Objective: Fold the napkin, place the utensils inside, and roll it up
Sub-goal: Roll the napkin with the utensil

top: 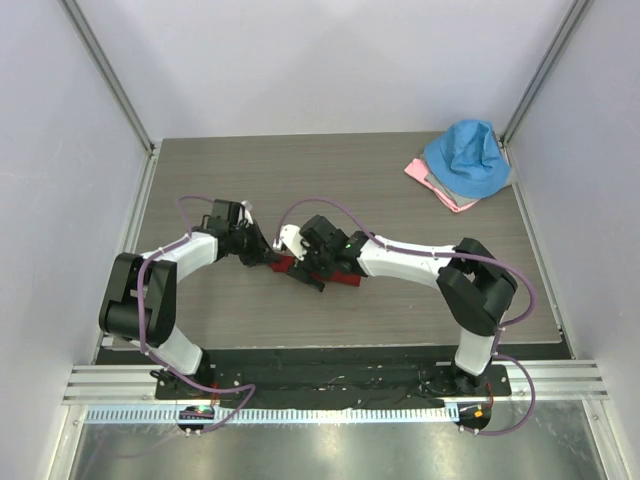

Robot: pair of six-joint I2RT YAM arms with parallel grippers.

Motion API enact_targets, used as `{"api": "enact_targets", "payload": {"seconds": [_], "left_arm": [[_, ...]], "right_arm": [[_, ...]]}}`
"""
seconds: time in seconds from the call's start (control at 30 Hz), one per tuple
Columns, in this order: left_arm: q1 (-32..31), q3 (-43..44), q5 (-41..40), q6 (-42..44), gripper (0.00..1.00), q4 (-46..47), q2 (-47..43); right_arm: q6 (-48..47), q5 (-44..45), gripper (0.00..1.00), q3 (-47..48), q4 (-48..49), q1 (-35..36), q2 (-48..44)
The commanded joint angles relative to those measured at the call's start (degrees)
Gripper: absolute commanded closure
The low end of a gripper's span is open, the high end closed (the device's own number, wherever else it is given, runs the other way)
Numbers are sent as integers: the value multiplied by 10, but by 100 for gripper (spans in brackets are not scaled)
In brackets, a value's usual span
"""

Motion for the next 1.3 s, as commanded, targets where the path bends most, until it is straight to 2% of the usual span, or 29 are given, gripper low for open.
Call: {"api": "enact_targets", "payload": {"seconds": [0.0,0.1,0.3,0.4,0.5,0.53,0.57,0.63,0.67,0.77,0.9,1.03,1.27], "left_arm": [[1,18,12,16,100,-9,3],[1,18,12,16,100,-8,3],[1,19,20,18,100,-5,3],[1,22,23,19,100,-4,1],[1,24,20,19,99,0,-2],[1,25,17,20,94,-1,-2],[1,25,6,20,79,0,-10],[1,22,-11,24,64,-1,-21],[1,17,-23,26,51,-4,-40],[0,3,-77,35,37,-13,-78],[0,-20,-114,42,33,-6,-117],[-5,-35,-102,46,32,5,-122],[-25,-47,-64,48,31,53,-95]], "right_arm": [[-17,-16,18,8,22,1,29],[-15,-32,19,12,22,-12,46],[6,-138,22,21,19,-64,60],[12,-173,26,43,-12,-71,80],[18,-182,37,68,-50,-71,107],[21,-182,46,76,-75,-71,113],[33,-183,50,84,-88,-71,119],[45,-188,57,111,-133,-73,137],[52,-194,62,121,-149,-75,143],[81,-227,68,154,-199,-85,155],[106,-309,69,199,-247,-106,171],[138,-392,69,228,-268,-132,203],[171,-445,69,265,-278,-162,265]]}}
